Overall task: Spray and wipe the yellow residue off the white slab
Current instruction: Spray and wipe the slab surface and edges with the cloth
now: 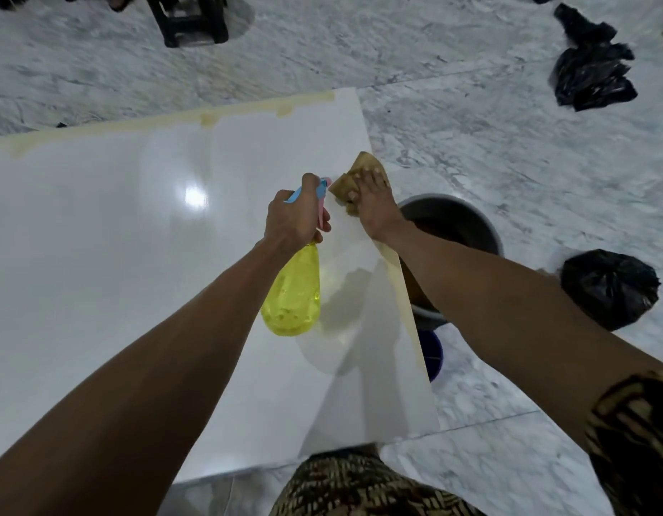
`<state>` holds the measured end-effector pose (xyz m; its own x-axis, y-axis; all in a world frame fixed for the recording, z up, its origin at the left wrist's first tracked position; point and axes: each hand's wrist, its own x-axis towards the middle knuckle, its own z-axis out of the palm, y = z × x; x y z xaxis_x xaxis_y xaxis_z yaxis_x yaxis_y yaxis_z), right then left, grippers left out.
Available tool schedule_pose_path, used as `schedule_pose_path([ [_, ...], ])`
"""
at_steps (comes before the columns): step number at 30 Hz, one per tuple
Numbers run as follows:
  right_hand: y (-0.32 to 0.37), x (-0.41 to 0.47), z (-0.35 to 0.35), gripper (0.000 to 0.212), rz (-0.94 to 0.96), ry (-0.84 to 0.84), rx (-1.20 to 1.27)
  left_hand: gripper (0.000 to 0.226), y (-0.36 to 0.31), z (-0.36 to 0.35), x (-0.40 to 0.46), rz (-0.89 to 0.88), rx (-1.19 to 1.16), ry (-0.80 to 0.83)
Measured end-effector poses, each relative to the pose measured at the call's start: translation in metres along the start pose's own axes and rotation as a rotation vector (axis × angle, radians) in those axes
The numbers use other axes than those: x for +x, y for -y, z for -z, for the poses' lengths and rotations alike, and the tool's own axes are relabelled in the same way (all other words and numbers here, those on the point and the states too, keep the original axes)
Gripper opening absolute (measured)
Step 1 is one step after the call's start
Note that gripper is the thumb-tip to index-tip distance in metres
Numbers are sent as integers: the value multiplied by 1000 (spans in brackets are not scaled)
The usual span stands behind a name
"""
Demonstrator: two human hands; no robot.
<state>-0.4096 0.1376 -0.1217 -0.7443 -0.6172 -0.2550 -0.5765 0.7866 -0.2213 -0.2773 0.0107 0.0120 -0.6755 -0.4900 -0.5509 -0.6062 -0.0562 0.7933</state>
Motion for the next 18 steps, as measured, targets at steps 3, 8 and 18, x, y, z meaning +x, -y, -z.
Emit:
schedule_pose_path([
  [3,6,-54,-9,57,-8,31,4,65,21,-5,-37,15,-14,9],
  [8,11,-138,-34,58,-23,26,39,50,63,-16,-105,-13,-1,20],
  [18,14,-257,-77,58,-37,5,128,54,132,-34,-207,36,-8,23],
])
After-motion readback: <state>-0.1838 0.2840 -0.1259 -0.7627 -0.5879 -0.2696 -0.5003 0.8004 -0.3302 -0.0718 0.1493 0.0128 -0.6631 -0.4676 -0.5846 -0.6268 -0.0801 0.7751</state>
